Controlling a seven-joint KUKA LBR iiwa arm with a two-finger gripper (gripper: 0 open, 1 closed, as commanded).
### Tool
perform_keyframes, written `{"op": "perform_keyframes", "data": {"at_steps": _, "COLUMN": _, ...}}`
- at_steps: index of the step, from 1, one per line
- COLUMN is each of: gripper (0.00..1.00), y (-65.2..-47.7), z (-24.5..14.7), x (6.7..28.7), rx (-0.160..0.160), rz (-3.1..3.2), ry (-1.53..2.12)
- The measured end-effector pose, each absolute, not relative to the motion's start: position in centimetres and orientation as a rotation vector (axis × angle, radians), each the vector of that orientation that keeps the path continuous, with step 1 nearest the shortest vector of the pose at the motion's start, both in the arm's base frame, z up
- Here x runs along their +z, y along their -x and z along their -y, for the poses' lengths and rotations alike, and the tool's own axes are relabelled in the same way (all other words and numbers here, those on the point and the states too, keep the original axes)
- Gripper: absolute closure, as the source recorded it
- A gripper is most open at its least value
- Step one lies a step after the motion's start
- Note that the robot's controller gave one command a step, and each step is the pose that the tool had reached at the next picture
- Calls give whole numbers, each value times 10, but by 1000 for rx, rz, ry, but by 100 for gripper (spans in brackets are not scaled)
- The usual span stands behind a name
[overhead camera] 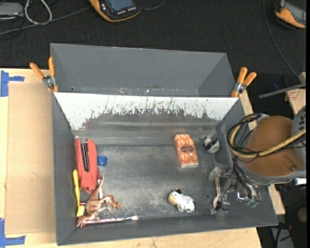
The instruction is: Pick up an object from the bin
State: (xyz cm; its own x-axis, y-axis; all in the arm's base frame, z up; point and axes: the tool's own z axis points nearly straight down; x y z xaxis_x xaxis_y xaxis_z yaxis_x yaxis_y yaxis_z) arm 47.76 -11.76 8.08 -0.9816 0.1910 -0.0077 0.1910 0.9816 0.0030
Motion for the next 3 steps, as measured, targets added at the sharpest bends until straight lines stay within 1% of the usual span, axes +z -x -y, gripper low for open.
{"op": "perform_keyframes", "data": {"at_steps": 1, "gripper": 0, "y": -478, "z": 75, "x": 75, "rx": 8, "rz": -3122, "ry": -263}}
{"op": "perform_keyframes", "data": {"at_steps": 2, "gripper": 0, "y": -502, "z": 98, "x": 79, "rx": 5, "rz": -3119, "ry": -269}}
{"op": "perform_keyframes", "data": {"at_steps": 3, "gripper": 0, "y": -485, "z": 100, "x": 85, "rx": 6, "rz": -3128, "ry": -214}}
